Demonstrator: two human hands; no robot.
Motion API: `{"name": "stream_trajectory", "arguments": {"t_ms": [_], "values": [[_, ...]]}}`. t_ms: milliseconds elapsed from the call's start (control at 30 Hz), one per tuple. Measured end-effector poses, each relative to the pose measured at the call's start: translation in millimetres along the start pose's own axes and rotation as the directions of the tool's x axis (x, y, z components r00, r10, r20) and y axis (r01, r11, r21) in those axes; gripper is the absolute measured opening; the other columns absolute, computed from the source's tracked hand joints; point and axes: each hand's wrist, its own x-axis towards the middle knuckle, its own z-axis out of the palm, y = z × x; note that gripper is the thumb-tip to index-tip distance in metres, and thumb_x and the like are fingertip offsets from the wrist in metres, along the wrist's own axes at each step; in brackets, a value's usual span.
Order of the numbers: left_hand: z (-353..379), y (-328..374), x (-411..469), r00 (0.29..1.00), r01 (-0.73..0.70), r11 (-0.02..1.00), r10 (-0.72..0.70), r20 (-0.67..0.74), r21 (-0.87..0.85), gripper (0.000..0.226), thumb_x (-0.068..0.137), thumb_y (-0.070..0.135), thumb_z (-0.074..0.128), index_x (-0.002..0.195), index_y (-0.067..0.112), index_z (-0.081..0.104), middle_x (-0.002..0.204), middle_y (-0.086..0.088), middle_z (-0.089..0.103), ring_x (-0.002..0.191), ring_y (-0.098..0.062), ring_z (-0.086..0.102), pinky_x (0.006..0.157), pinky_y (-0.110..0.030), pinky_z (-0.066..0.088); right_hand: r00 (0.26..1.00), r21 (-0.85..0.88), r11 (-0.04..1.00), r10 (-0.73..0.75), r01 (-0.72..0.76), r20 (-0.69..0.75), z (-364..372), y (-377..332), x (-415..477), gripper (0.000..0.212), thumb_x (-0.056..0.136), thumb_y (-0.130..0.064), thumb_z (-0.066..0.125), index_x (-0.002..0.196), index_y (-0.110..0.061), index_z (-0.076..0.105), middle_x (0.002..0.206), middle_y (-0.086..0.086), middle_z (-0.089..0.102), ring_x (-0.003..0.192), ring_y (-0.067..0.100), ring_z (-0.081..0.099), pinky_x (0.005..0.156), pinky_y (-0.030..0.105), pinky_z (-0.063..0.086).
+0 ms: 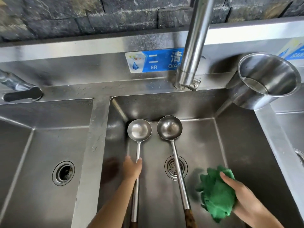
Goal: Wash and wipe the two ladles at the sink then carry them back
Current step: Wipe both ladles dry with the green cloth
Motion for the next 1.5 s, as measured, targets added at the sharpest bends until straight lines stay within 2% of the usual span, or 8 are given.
{"name": "stream_trajectory", "arguments": {"t_ms": [167, 433, 800, 933, 1033, 1167, 1267, 1500], "values": [[-1.1, -1.8, -1.8, 0.950, 0.233, 0.855, -0.099, 0.295, -0.464, 0.024, 0.102, 0.025, 0.046, 0.092, 0.005, 0.053, 0.077, -0.012, 0.062, 0.047, -0.022, 0.054, 0.042, -0.023, 0.044, 0.951, 0.193, 0.973, -0.174, 0.126, 0.254, -4.9, -9.0, -22.1, 0.057, 0.106, -0.042, -0.011, 0.153, -0.010, -0.015, 0.162, 0.015, -0.018, 0.150, 0.037, -0.021, 0.121, 0.049, -0.020], [-3.9, 3.8, -19.0, 0.968, 0.178, 0.859, -0.066, 0.241, -0.480, 0.029, 0.101, 0.014, 0.045, 0.074, 0.004, 0.050, 0.062, -0.008, 0.047, 0.027, -0.010, 0.040, 0.030, -0.016, 0.025, 0.891, 0.325, 0.937, -0.253, 0.128, 0.377, -7.0, 1.4, -39.2, 0.064, 0.103, -0.053, -0.008, 0.153, -0.015, -0.018, 0.160, 0.012, -0.025, 0.147, 0.035, -0.030, 0.115, 0.053, -0.030], [-117.3, 57.0, -113.9, 0.936, 0.182, 0.754, 0.063, 0.346, -0.631, 0.023, 0.100, 0.020, 0.054, 0.082, 0.006, 0.060, 0.065, -0.006, 0.055, 0.045, -0.018, 0.052, 0.038, -0.024, 0.040, 0.692, 0.513, 0.859, -0.377, 0.011, 0.615, 118.3, -10.7, -95.9, 0.085, 0.101, -0.057, -0.008, 0.158, 0.002, 0.014, 0.167, 0.019, 0.004, 0.155, 0.030, -0.010, 0.124, 0.045, -0.011], [-165.3, 64.2, -141.7, 0.938, 0.087, 0.782, 0.145, 0.315, -0.618, 0.022, 0.101, 0.019, 0.051, 0.085, 0.006, 0.059, 0.065, -0.006, 0.055, 0.043, -0.018, 0.055, 0.038, -0.023, 0.040, 0.786, 0.571, 0.820, -0.382, 0.046, 0.486, 178.1, -15.8, -112.0, 0.083, 0.104, -0.056, -0.004, 0.155, -0.004, 0.035, 0.166, 0.013, 0.021, 0.155, 0.025, -0.002, 0.125, 0.047, -0.003], [-213.6, 62.9, -151.8, 0.954, -0.074, 0.823, 0.224, 0.202, -0.563, 0.024, 0.102, 0.018, 0.049, 0.085, 0.005, 0.060, 0.067, -0.007, 0.056, 0.040, -0.015, 0.053, 0.037, -0.021, 0.039, 0.853, 0.654, 0.751, -0.396, 0.089, 0.339, 233.8, -10.3, -128.9, 0.055, 0.102, -0.045, 0.042, 0.129, -0.004, 0.068, 0.144, 0.018, 0.058, 0.134, 0.034, 0.055, 0.104, 0.053, 0.047], [-278.6, 50.3, -141.2, 0.948, -0.269, 0.842, 0.317, 0.024, -0.468, 0.028, 0.100, 0.025, 0.054, 0.074, 0.014, 0.059, 0.066, -0.004, 0.059, 0.037, -0.014, 0.050, 0.037, -0.020, 0.035, 0.888, 0.585, 0.802, -0.352, 0.122, 0.298, 299.5, -11.3, -149.5, 0.046, 0.099, -0.039, 0.051, 0.133, -0.011, 0.065, 0.140, 0.017, 0.062, 0.130, 0.038, 0.057, 0.115, 0.058, 0.032], [-329.4, 37.0, -135.3, 0.915, -0.404, 0.859, 0.380, -0.138, -0.313, 0.033, 0.098, 0.030, 0.055, 0.071, 0.012, 0.060, 0.063, -0.001, 0.062, 0.038, -0.014, 0.054, 0.039, -0.021, 0.039, 0.886, 0.514, 0.845, -0.343, 0.147, 0.311, 341.4, -13.1, -154.8, 0.042, 0.102, -0.039, 0.049, 0.107, -0.011, 0.079, 0.126, 0.015, 0.070, 0.112, 0.033, 0.069, 0.107, 0.053, 0.046], [-416.0, -5.0, -109.2, 0.803, -0.520, 0.852, 0.513, -0.305, 0.062, 0.033, 0.096, 0.035, 0.055, 0.066, 0.022, 0.052, 0.055, 0.002, 0.060, 0.056, -0.022, 0.065, 0.059, -0.037, 0.053, 0.849, 0.306, 0.866, -0.472, 0.395, 0.238, 443.8, -18.2, -148.0, 0.030, 0.101, -0.031, 0.055, 0.118, -0.010, 0.068, 0.111, 0.012, 0.075, 0.097, 0.024, 0.074, 0.090, 0.042, 0.053]]}}
